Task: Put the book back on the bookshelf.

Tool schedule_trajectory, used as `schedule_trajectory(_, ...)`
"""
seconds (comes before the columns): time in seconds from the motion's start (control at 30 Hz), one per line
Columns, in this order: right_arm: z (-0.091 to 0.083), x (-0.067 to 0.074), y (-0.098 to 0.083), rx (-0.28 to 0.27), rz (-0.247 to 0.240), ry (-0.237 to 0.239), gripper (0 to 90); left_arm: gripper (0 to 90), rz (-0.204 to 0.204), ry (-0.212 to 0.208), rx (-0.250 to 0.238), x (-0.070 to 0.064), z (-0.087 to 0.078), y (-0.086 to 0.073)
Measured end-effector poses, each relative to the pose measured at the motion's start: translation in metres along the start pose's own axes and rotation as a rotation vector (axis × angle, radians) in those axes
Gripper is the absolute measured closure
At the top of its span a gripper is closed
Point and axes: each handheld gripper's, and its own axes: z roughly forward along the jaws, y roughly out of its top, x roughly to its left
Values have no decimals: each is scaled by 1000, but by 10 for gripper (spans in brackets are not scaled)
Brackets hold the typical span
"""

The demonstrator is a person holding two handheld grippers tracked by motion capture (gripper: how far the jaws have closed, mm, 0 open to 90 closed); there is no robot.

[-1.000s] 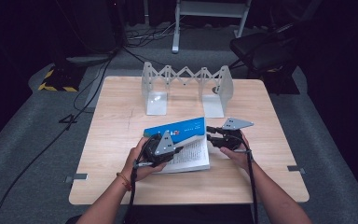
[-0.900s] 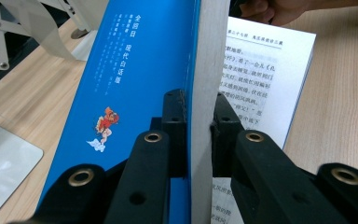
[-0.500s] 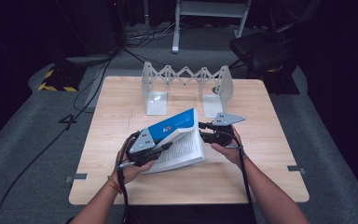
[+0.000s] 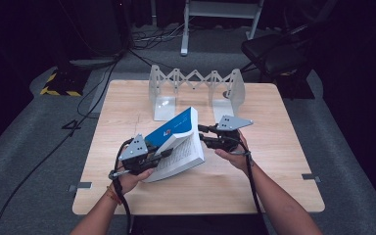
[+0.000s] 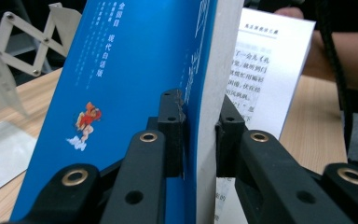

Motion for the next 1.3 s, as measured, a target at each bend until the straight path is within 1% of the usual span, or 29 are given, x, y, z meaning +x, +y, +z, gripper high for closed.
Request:
schedule_trajectory(0.07,-3,-2,-1,-9,14,-15,687,784,7,-17,-14,0,7,5)
schedule_trajectory(0.1,-5,-4,-2,-19,24,-18,717,786,11,-33,-24,-1,12,8)
schedule_trajectory(0.13,-9,-7,-2,-38,40,-15,730,787,23,-37,-30,-2,17,12)
schedule_trajectory(0.17,-12,-10,-3,-43,48,-24,729,788,34,-43,-31,-4,22,15)
schedule_trajectory(0.2,-16,-12,-3,-39,48,-38,730,788,38,-52,-35,-5,27,18)
schedule_trajectory(0.27,-24,-18,-4,-32,53,-50,730,788,45,-60,-40,-8,35,21)
schedule_trajectory(0.3,-27,-19,-4,-34,55,-56,736,788,57,-65,-39,-10,40,24)
schedule_trajectory(0.37,-36,-21,-4,-37,54,-62,751,789,67,-72,-44,-11,43,28)
schedule_trajectory(0.4,-38,-21,-3,-41,50,-67,769,789,65,-78,-50,-11,44,29)
schedule_trajectory(0.43,-40,-20,-2,-44,50,-68,780,788,61,-90,-60,-11,45,30)
schedule_trajectory(0.53,-43,-21,5,-53,45,-78,782,779,62,-98,-77,-13,47,33)
schedule_trajectory(0.6,-43,-19,10,-57,34,-76,782,772,62,-101,-88,-14,44,31)
schedule_trajectory(0.63,-42,-17,12,-55,26,-77,782,770,54,-104,-103,-13,38,28)
schedule_trajectory(0.73,-39,-8,20,-69,5,-47,770,767,44,-85,-119,-12,23,24)
schedule_trajectory(0.8,-35,-2,26,-64,-7,-46,751,764,45,-74,-107,-13,14,22)
schedule_trajectory(0.83,-32,0,29,-64,-12,-41,747,758,49,-67,-90,-13,9,20)
schedule_trajectory(0.87,-30,4,32,-63,-20,-32,722,754,52,-57,-81,-15,5,19)
schedule_trajectory(0.9,-30,4,32,-63,-20,-32,722,746,52,-57,-81,-15,5,19)
schedule_trajectory(0.93,-28,7,33,-63,-29,-25,716,746,52,-46,-71,-17,0,16)
schedule_trajectory(0.97,-25,14,36,-64,-48,-1,694,737,52,-31,-56,-19,-7,13)
schedule_trajectory(1.0,-25,14,36,-64,-48,-1,694,736,52,-31,-56,-19,-7,13)
schedule_trajectory(1.07,-20,25,38,-58,-81,15,671,731,37,-29,-47,-18,-14,7)
schedule_trajectory(1.13,-12,34,39,-38,-96,40,628,702,20,-32,-52,-17,-19,1)
schedule_trajectory(1.17,-12,34,39,-38,-96,40,628,702,17,-35,-47,-16,-20,0)
schedule_trajectory(1.2,-7,37,38,-22,-104,46,598,663,11,-43,-41,-16,-21,-3)
schedule_trajectory(1.23,-7,37,38,-22,-104,46,598,638,11,-43,-41,-16,-21,-3)
schedule_trajectory(1.27,-6,38,36,-15,-103,52,593,638,9,-46,-39,-16,-21,-5)
schedule_trajectory(1.3,-2,40,33,4,-104,65,576,604,9,-47,-37,-16,-21,-5)
